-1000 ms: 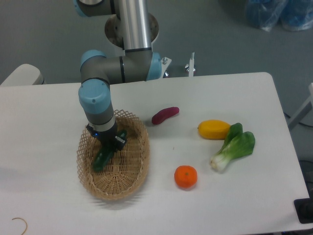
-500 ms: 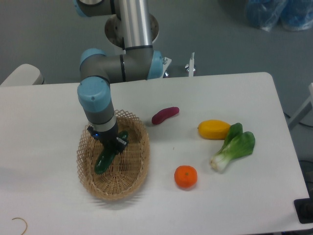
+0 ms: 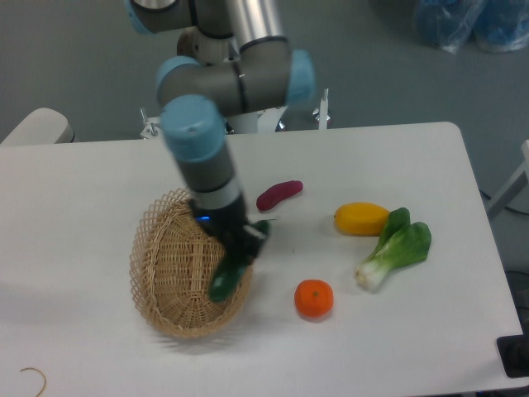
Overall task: Pick up the cucumber from the basket
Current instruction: 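Lift the cucumber out of the basket and carry it beside the bok choy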
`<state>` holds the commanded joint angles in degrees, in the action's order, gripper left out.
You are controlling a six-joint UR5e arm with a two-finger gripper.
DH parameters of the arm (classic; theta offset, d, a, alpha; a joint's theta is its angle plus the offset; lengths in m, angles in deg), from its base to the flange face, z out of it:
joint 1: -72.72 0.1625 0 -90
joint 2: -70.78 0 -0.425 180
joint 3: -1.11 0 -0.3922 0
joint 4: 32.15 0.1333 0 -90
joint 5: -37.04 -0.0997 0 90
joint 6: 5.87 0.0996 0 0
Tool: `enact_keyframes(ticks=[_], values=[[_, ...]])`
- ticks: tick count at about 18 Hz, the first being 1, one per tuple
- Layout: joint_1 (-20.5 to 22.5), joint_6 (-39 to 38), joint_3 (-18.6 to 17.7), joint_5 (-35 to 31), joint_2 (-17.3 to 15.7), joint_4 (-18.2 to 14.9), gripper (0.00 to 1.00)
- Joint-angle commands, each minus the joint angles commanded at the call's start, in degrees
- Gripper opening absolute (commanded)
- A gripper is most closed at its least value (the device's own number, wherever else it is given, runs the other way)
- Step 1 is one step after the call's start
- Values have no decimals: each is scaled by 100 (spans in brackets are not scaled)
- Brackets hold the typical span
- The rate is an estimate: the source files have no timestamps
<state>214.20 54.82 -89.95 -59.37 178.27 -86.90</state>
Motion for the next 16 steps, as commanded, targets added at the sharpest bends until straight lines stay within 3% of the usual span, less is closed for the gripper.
enact_keyframes(ticks=[3, 6, 9, 13, 16], values=[[651, 1134, 71, 9, 9, -9, 22], [1188, 1681, 202, 175, 9, -87, 22], [1645, 2251, 483, 317, 9, -806, 22], [1778, 2465, 1229, 308, -26, -2212, 22], [1787, 2465, 1415, 326, 0, -2355, 22]])
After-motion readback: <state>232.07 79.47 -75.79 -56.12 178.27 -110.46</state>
